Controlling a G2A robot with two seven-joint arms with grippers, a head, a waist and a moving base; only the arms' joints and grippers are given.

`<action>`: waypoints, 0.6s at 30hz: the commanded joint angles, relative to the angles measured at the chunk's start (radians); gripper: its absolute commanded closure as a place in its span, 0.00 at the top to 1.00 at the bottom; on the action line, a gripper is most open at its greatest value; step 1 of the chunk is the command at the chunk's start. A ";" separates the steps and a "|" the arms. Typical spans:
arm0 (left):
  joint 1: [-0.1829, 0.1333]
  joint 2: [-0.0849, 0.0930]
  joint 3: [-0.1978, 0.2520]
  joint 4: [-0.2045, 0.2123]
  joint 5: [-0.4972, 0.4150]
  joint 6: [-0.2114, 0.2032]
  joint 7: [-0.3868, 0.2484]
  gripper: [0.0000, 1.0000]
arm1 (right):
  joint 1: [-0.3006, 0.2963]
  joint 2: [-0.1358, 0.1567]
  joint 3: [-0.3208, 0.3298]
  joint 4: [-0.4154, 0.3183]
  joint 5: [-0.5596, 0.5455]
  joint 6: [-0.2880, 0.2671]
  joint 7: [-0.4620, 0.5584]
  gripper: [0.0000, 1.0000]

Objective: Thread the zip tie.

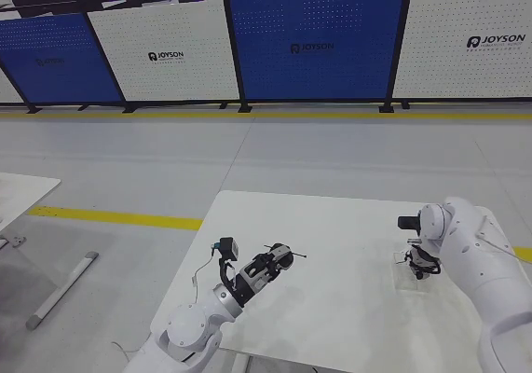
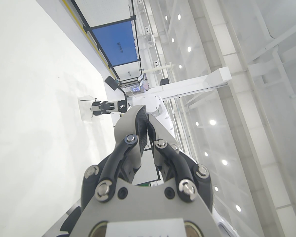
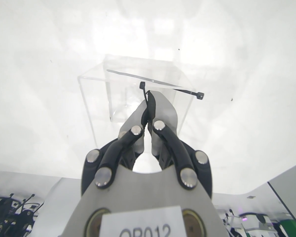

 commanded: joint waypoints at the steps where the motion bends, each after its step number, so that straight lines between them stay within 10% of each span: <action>1: 0.000 0.000 0.000 0.000 0.000 0.000 0.000 0.00 | 0.001 0.000 0.001 0.000 -0.001 -0.001 0.000 0.00; 18: 0.000 0.000 0.000 0.000 0.000 0.000 0.000 0.00 | 0.006 0.007 0.026 0.006 0.014 -0.054 -0.004 0.00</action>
